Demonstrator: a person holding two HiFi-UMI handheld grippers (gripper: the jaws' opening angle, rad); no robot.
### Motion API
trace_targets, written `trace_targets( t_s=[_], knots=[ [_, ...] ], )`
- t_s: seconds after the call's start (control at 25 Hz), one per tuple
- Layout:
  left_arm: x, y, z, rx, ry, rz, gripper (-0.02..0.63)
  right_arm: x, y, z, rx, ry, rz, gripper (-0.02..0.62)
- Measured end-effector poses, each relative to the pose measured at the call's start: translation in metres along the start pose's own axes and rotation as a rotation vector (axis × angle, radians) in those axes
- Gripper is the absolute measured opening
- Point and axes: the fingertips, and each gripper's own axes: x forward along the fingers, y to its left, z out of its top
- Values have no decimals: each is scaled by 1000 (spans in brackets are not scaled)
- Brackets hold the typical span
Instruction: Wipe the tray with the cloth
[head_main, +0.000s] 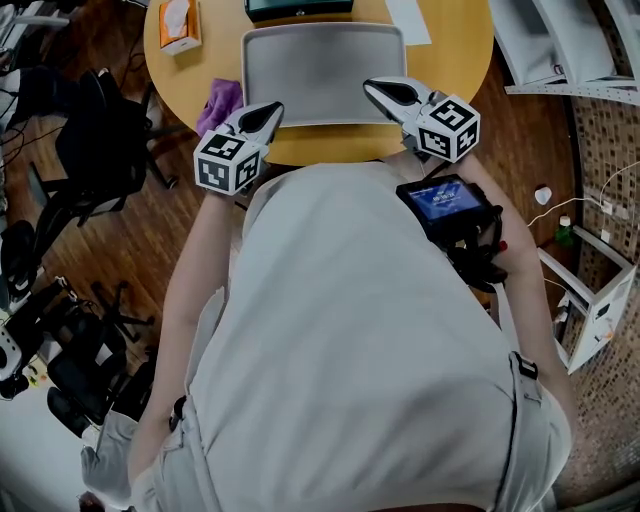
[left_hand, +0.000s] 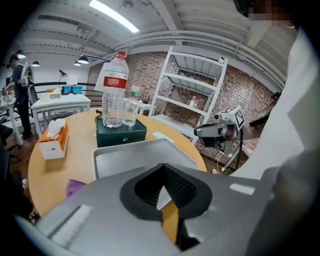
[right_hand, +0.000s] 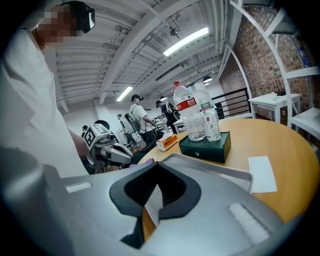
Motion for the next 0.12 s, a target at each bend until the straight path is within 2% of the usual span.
trace_targets(
  t_s=[0.12],
  knots=[
    [-3,1,-3,-2,7,16,0,-1,2,-1,-1,0,6,0]
  ],
)
